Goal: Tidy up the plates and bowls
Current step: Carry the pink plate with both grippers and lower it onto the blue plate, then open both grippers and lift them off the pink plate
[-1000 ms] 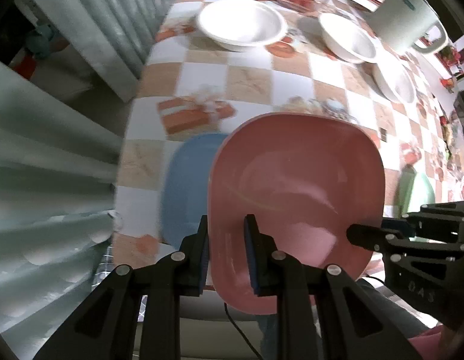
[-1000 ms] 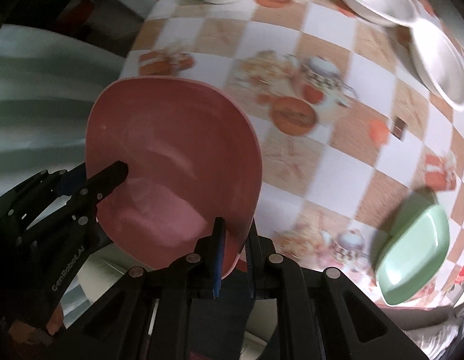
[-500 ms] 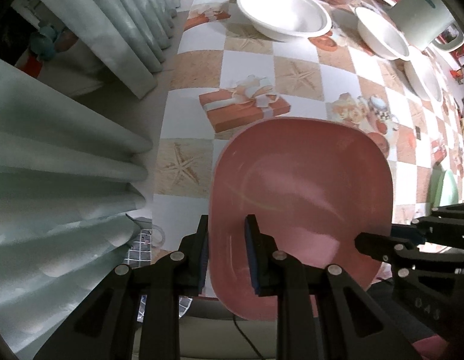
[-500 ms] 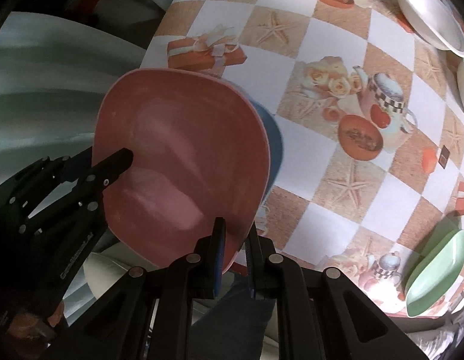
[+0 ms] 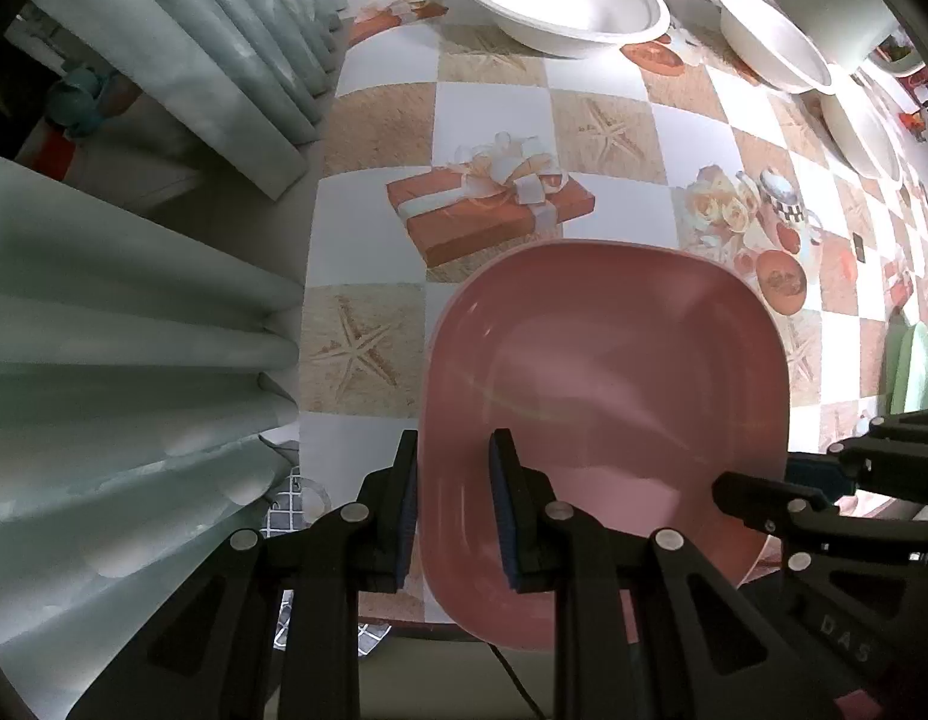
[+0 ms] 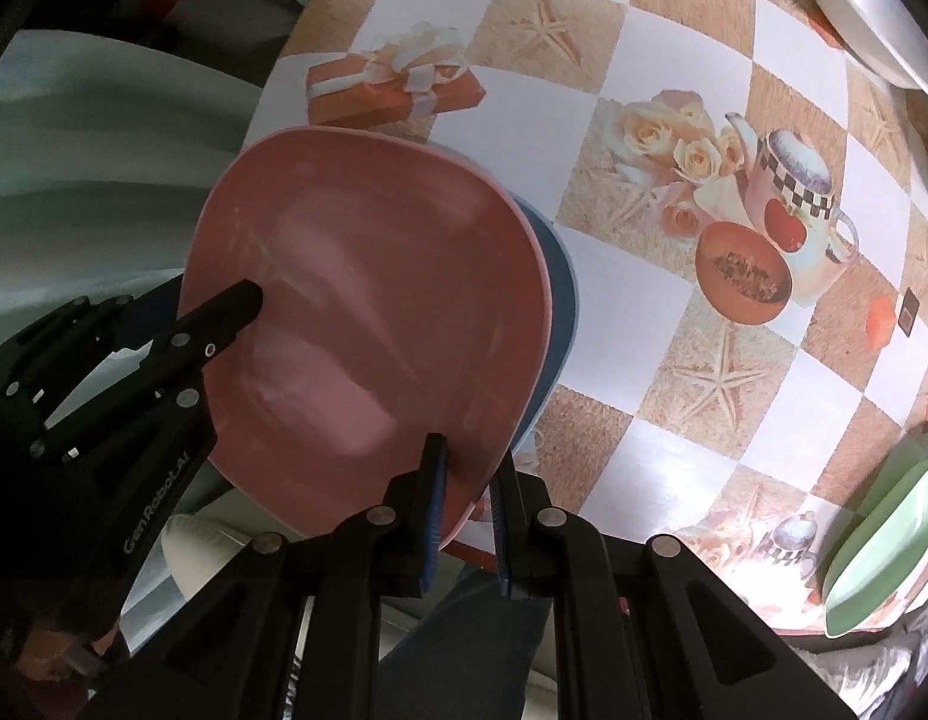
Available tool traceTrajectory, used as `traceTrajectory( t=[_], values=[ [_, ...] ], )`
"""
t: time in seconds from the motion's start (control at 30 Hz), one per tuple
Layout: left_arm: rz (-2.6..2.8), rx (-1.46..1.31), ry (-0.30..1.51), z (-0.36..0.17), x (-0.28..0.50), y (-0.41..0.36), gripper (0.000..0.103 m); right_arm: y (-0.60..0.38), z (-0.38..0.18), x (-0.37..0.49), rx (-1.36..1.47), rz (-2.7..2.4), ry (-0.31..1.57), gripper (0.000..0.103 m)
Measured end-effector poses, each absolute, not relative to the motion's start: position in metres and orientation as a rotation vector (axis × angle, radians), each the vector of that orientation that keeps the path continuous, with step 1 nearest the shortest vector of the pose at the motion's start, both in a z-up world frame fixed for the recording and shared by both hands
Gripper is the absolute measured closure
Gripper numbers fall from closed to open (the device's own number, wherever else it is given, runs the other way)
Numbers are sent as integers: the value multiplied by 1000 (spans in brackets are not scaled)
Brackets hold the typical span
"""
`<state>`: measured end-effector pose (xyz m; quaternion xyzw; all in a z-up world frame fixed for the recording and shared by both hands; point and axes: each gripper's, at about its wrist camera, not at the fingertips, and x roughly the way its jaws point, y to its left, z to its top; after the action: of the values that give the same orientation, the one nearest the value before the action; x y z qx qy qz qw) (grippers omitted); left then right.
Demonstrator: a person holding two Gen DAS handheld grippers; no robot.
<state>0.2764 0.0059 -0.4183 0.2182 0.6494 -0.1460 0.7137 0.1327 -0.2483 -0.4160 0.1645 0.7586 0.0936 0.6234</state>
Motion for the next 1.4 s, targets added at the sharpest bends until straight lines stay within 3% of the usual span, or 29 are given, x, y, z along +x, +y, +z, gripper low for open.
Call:
traceTrajectory(
  t=[0.2,0.27,0.33,0.4,0.47,0.5,0.57,0.63,1.03,1.4],
  values=[
    [-304,506,1424,-426,273,5,76,-246,-434,138,400,229,1739,87],
    [-310,525,1416,-426,269,3,66,-248,-437,134,393,232,1740,87],
    [-313,531,1400,-424,265,2,36,-249,-441,137,390,229,1741,85],
    [-306,536,1367,-418,261,0,25,-254,-439,134,413,223,1730,52],
    [-288,537,1380,-418,261,1,20,-261,-441,137,430,201,1714,36],
    [-283,522,1411,-419,263,2,19,-263,-442,137,444,198,1713,23],
    [-274,487,1453,-421,265,6,18,-267,-446,139,471,189,1713,10],
    [-260,477,1451,-419,263,7,12,-270,-447,140,465,179,1706,10],
    [-312,452,1538,-395,234,-14,12,-296,-451,87,460,177,1756,10],
    [-435,509,1536,-364,218,-61,12,-354,-438,56,615,62,1681,10]
  ],
)
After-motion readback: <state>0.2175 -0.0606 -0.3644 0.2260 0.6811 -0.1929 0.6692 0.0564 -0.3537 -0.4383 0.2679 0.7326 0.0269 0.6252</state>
